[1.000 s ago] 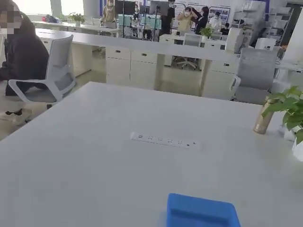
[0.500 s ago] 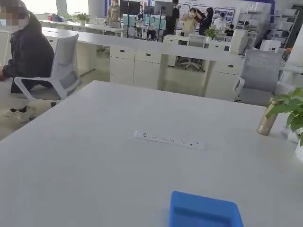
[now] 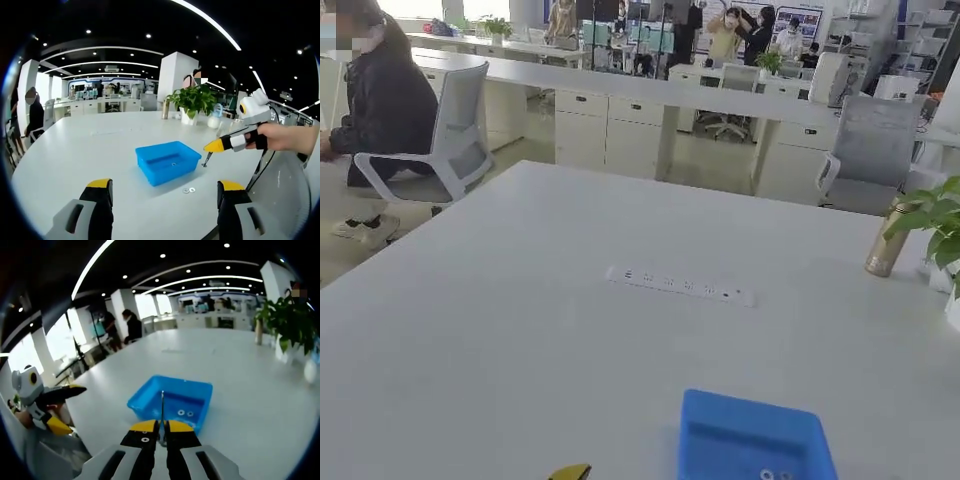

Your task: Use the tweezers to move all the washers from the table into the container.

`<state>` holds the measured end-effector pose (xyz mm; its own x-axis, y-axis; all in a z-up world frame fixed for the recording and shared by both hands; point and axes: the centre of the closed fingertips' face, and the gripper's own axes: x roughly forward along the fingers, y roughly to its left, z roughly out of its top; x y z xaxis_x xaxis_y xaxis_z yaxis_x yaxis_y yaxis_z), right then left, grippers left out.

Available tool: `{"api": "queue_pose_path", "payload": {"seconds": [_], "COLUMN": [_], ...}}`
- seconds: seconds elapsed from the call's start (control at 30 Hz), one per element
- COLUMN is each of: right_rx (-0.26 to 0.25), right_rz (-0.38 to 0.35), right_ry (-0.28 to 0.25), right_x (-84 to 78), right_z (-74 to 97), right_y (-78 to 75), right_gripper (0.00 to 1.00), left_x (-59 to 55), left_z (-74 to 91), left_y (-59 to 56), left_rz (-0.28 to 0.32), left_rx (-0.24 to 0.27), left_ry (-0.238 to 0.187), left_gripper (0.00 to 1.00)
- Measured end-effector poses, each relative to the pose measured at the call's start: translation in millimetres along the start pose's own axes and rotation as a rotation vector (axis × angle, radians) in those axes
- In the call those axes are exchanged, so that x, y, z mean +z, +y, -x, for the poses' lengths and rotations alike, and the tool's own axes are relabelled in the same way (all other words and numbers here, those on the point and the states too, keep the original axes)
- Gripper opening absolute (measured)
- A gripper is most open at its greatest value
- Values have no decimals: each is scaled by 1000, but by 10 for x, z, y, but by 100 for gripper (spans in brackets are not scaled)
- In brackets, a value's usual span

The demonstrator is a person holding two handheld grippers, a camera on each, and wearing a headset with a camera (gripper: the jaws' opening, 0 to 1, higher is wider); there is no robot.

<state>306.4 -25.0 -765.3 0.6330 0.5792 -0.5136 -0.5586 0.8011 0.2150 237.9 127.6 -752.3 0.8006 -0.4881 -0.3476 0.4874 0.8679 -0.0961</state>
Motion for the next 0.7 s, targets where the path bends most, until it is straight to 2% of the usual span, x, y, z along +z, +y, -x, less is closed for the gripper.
{"api": "queue_pose_path", "payload": {"seconds": [0.1,0.2,0.47,0.57,0.7], "right_rx": [10,20,43,51,52], "right_rz": [-4,20,86,110,130], "right_ry": [2,15,7,9,7], "right_x": [75,132,356,434,513], "right_z": [-36,-81,-181,-237,-276], "right_y": [42,68,97,79,81], "right_gripper": [3,3,3,3,3], "left_x": [-16,-22,-16,-43,-3], "left_z": [-2,-4,10,13,16], "left_y": [-7,-27,-44,-44,-76], "left_rz": [-4,-6,-10,-23,-22], "left_rx": [-4,-13,-17,-15,-30], "left_ry": [11,16,20,38,17], "left_gripper": [87,88,87,86,86]}}
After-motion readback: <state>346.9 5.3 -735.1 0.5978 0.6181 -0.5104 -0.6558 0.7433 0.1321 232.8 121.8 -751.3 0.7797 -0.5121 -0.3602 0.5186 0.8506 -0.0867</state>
